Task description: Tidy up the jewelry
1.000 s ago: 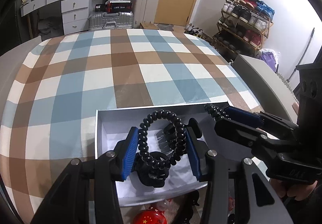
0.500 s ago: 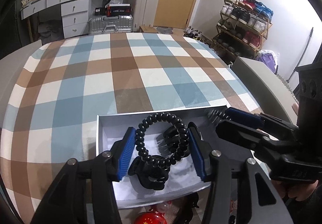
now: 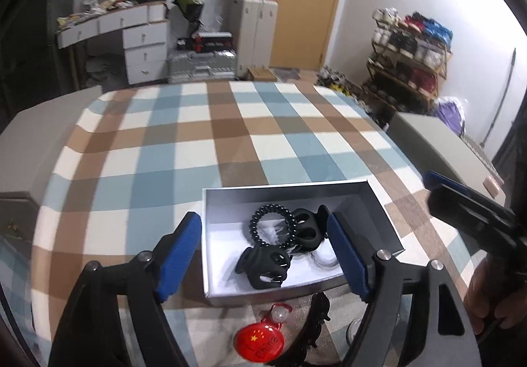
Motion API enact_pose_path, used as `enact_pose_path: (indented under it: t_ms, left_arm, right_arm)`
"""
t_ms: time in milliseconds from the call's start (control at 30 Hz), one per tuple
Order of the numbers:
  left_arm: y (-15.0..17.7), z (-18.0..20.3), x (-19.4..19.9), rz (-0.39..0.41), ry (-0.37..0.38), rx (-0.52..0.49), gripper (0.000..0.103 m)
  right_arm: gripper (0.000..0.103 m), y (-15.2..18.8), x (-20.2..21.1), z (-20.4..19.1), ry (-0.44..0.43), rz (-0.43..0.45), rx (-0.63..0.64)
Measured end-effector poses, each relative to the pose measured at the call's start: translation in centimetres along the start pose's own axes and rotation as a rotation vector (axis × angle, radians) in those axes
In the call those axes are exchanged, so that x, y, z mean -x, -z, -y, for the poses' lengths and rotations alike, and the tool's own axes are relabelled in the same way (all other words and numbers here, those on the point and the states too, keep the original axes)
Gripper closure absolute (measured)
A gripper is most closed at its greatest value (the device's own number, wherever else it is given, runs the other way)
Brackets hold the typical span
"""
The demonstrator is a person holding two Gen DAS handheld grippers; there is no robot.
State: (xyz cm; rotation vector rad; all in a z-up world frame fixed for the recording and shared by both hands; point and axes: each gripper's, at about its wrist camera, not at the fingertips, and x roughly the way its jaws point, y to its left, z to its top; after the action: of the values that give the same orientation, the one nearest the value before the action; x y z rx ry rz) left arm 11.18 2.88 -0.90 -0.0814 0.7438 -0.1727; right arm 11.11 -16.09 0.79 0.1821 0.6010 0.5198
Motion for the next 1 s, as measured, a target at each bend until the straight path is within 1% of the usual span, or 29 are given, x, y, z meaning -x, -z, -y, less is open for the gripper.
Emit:
enact_pose_path:
  t_ms: [100, 200, 400, 567, 633, 767, 867, 933, 1000]
  left_arm:
    - [0.3, 0.0, 1.2, 0.037, -0.035, 0.017, 0.026]
    - [0.6, 0.0, 2.2, 0.071, -0.068, 0.029, 0.019]
    - [1.3, 0.2, 3.6, 0.114, -0.128, 0.036, 0.018]
    - [2.3, 0.4, 4.6, 0.140, -0.145, 0.049, 0.009]
    - [2.8, 0.5, 5.0, 0.158, -0.150, 0.055, 0.003]
    - [4.0, 0.8, 5.6, 0.173, -0.131, 0.043, 0.002]
    - [4.9, 1.0, 6.1, 0.188, -0.140, 0.028, 0.001]
    - [5.8, 0.9, 6.2, 0.190, -0.154, 0.040, 0.001]
    - [6.9, 0.5, 6.0, 0.171, -0.142, 0.064, 0.001]
  right_arm:
    - [0.007, 0.2, 1.2, -0.6, 0.007, 0.035, 0.008]
    - [0.000, 0.5, 2.4, -1.0, 0.007, 0.065, 0.002]
    - [0.000, 0.9, 3.9, -1.9, 0.017, 0.086, 0.018]
    - [0.000, 1.6, 5.1, -3.0, 0.025, 0.110, 0.061]
    - [0.000, 2.0, 5.5, -3.5, 0.027, 0.112, 0.077]
    - [0.000, 2.9, 5.8, -3.9, 0.034, 0.114, 0.093]
    - [0.000, 4.0, 5.9, -4.1, 0.046, 0.104, 0.106]
    - [0.000, 4.9, 5.9, -4.1, 0.065, 0.097, 0.115]
    - [0.000, 5.6, 5.9, -3.9, 0.078, 0.088, 0.110]
